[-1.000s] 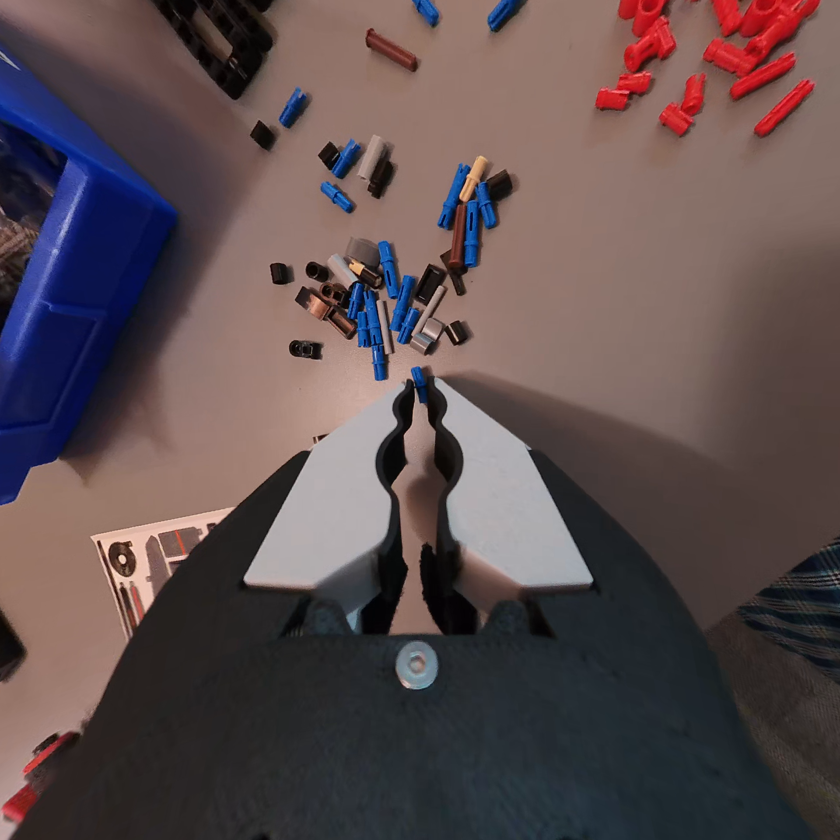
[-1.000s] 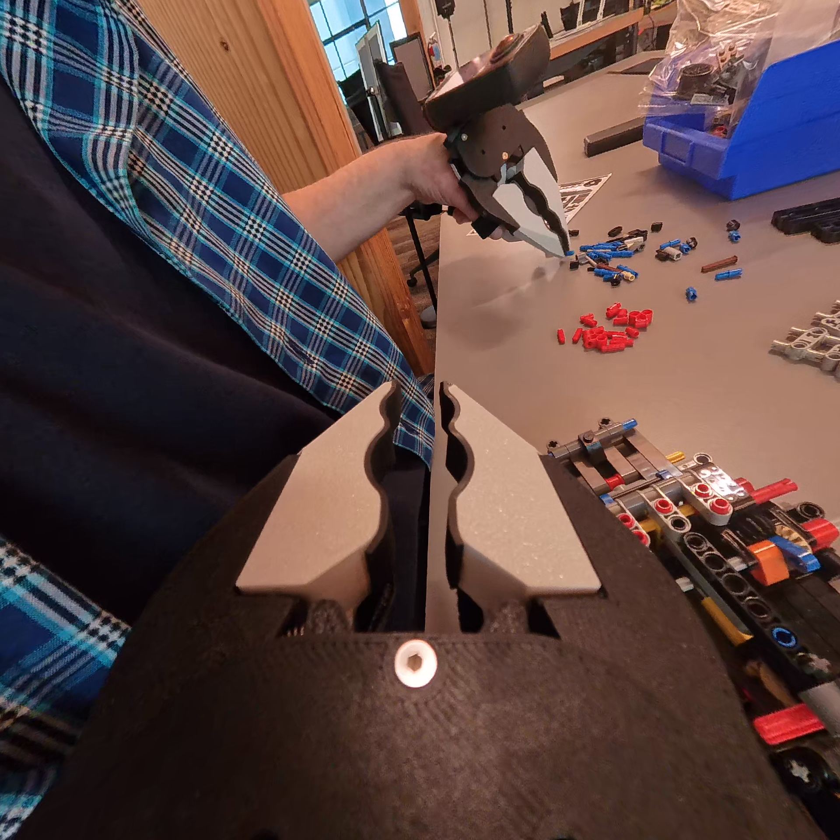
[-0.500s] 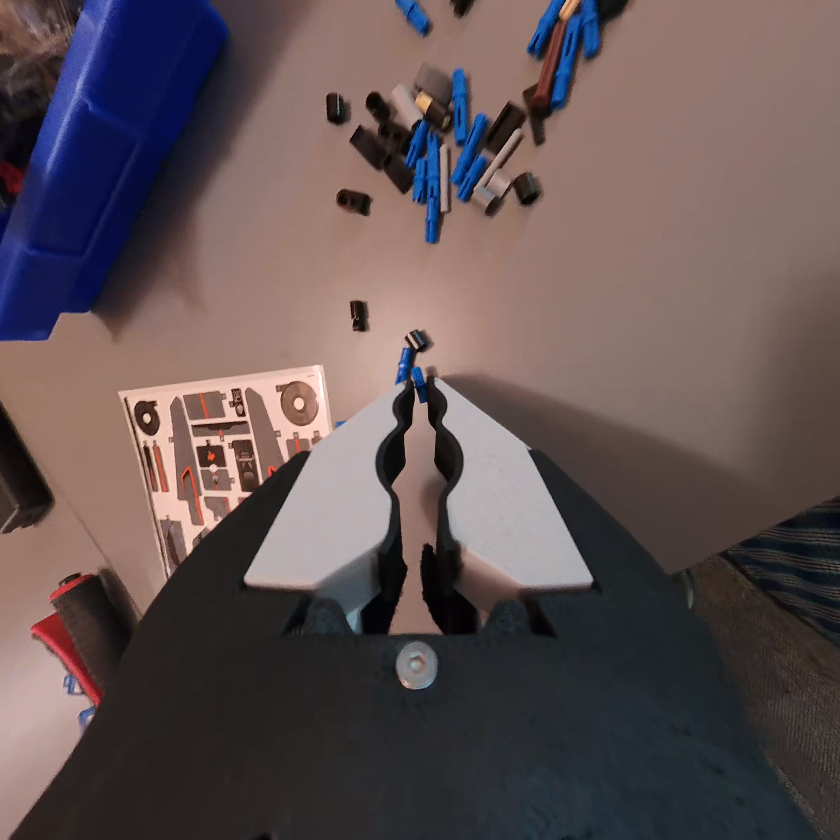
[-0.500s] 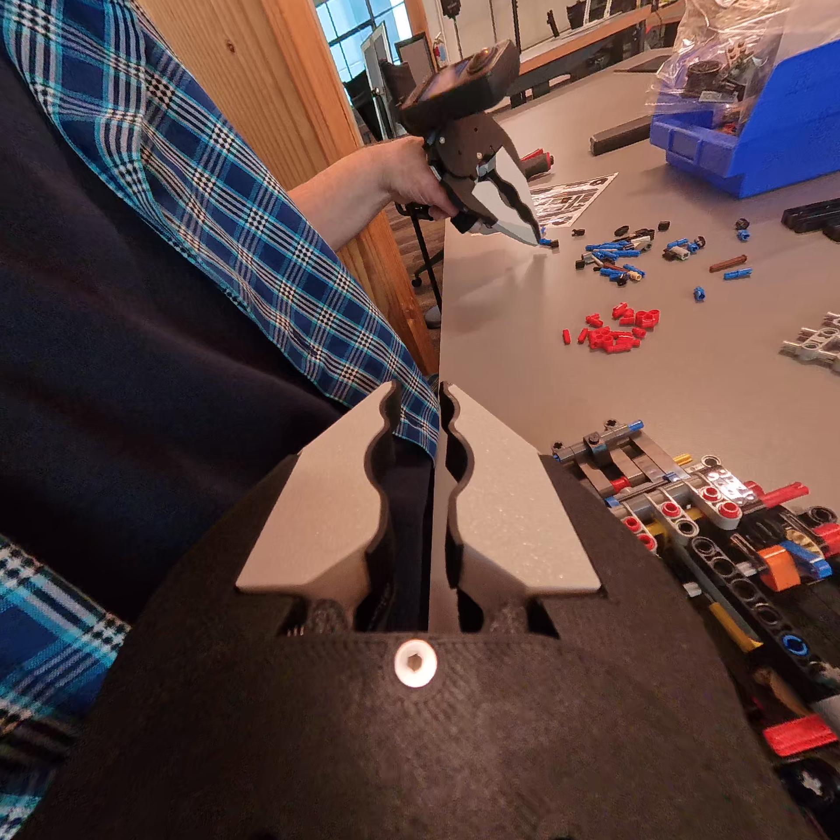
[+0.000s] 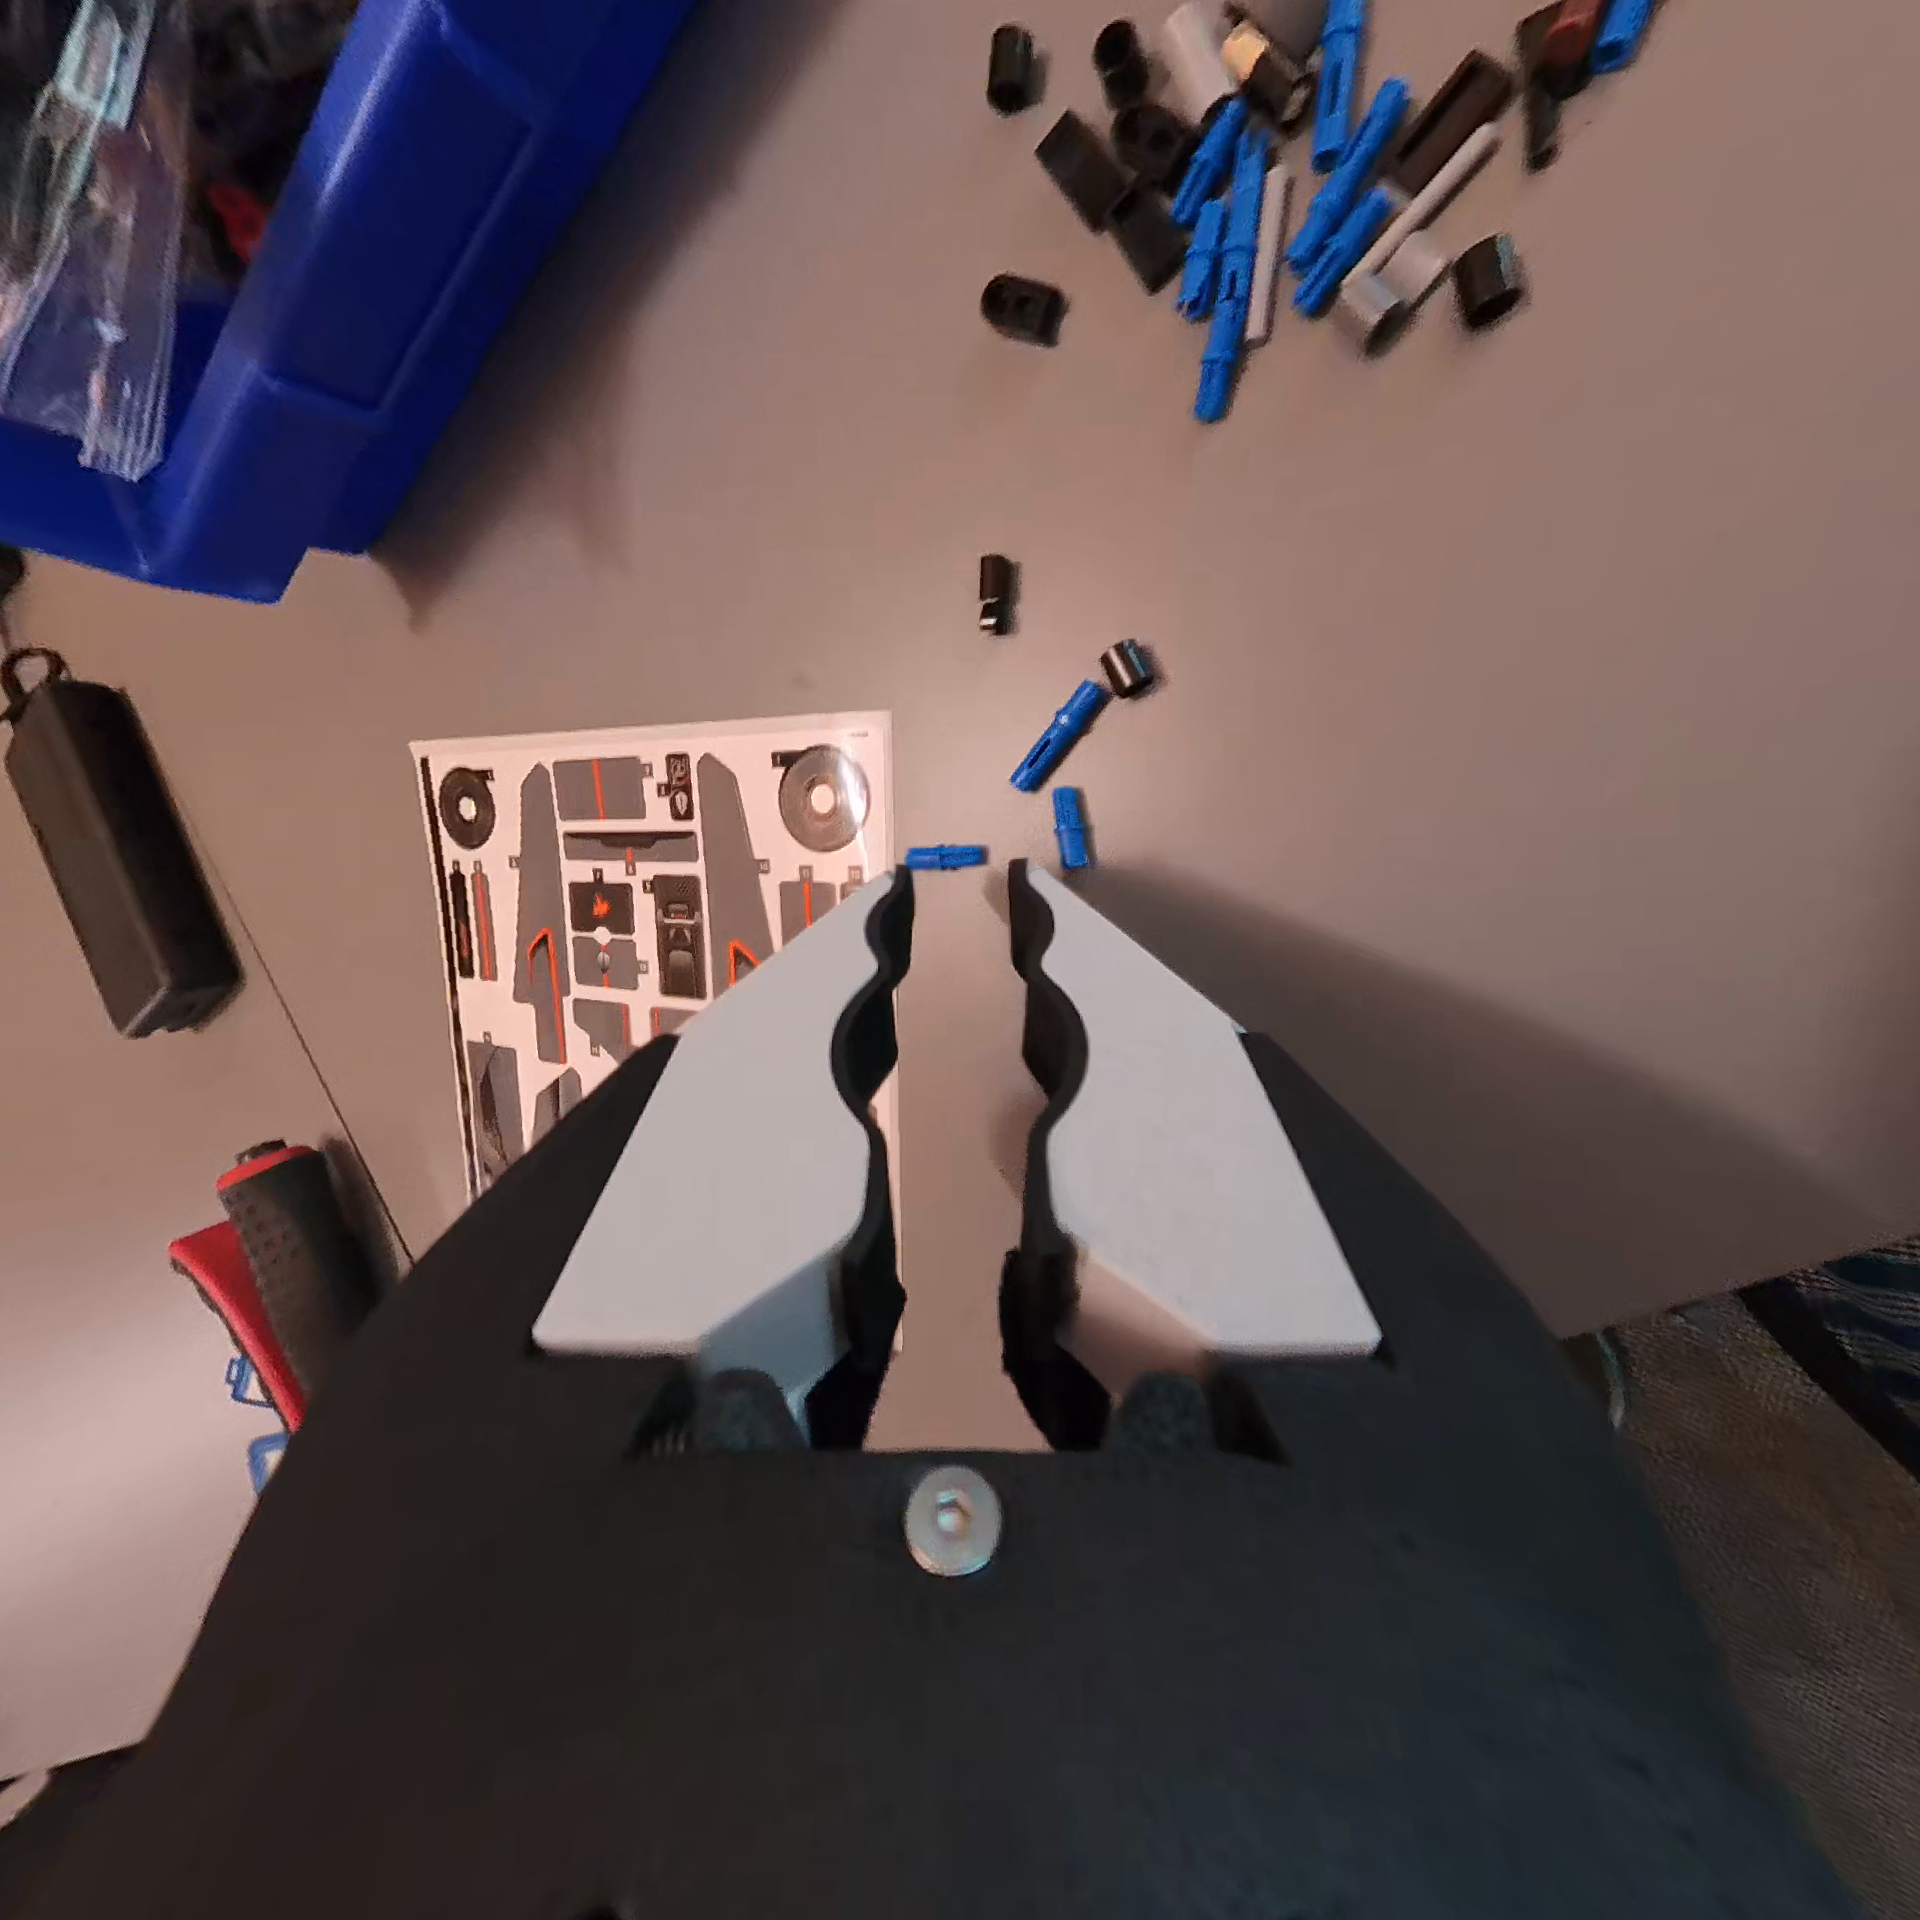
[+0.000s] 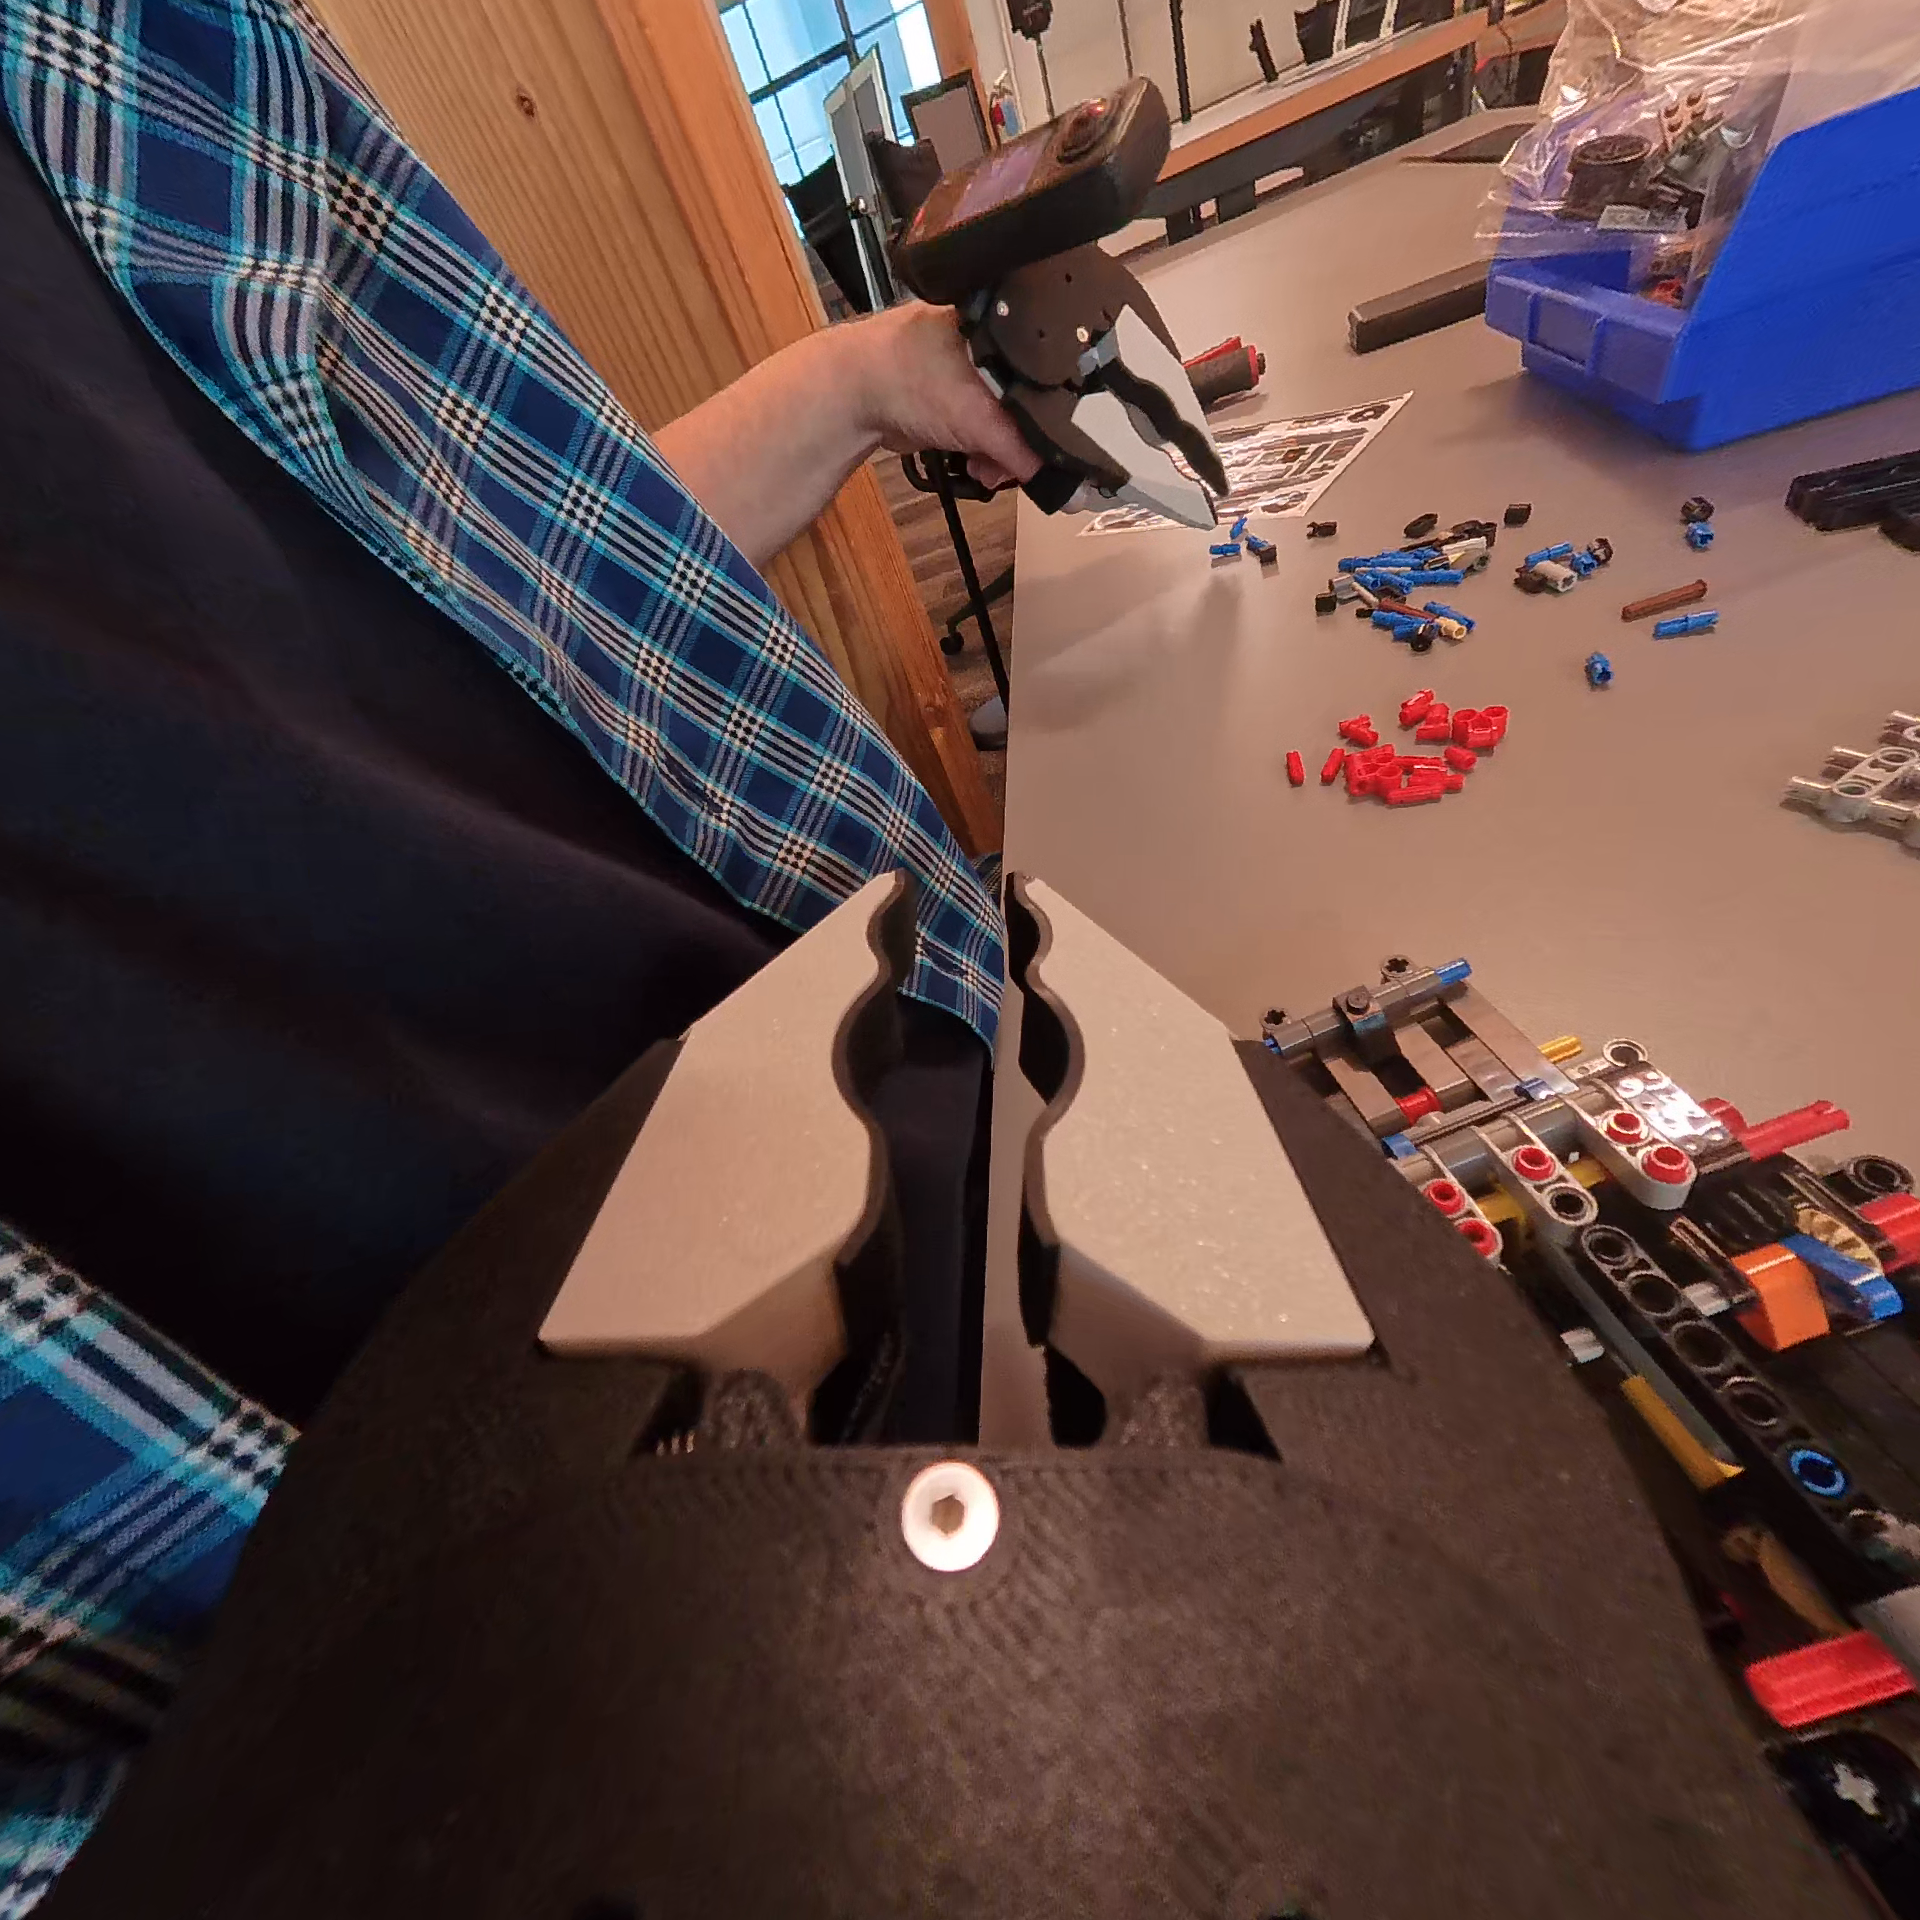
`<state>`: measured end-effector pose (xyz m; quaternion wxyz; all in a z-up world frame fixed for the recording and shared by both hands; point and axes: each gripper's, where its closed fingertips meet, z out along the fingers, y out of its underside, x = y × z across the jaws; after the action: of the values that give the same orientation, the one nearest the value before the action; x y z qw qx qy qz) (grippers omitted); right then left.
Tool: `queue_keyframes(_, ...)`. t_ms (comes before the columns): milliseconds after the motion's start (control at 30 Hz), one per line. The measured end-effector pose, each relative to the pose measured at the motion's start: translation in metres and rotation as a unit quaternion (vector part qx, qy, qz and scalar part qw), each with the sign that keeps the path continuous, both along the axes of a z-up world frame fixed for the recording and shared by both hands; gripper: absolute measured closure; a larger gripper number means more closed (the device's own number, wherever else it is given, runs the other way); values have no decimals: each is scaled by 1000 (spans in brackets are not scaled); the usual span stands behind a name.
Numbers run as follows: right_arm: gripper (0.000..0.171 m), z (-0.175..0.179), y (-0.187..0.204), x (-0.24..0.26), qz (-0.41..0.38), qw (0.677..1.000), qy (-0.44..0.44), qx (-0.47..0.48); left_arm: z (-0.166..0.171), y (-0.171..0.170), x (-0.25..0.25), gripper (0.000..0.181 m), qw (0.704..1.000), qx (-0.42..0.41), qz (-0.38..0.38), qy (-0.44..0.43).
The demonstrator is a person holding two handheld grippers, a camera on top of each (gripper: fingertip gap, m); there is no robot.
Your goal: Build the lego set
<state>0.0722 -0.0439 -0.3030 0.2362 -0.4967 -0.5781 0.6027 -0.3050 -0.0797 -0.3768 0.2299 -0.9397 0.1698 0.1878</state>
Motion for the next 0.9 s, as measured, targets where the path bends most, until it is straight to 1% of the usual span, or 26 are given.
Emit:
queue_keyframes(100,157,0,0,0,0,1000,-1,1,-8,-3,-8,158,1000,-8,14,-7)
queue_keyframes(133,157,0,0,1,0,1000,-1,0,-10,-3,-8,161,1000,-4,14,-16)
queue_keyframes(300,157,-1,-1,1,3,1000,-4,0,-10,4,-8,157,998,9,11,-58)
queue_keyframes(467,156,-3,-2,0,5,1000,-8,-2,-13,9,-6,164,995,9,3,-104)
queue_keyframes(700,156,-6,-3,1,9,1000,-15,-2,-14,9,-4,176,991,11,2,-130)
queue_keyframes(767,156,-7,-3,1,11,1000,-17,-2,-14,8,-4,175,991,15,1,-130)
queue_keyframes(900,156,-9,-2,1,11,1000,-19,0,-4,10,1,176,989,48,-12,-140)
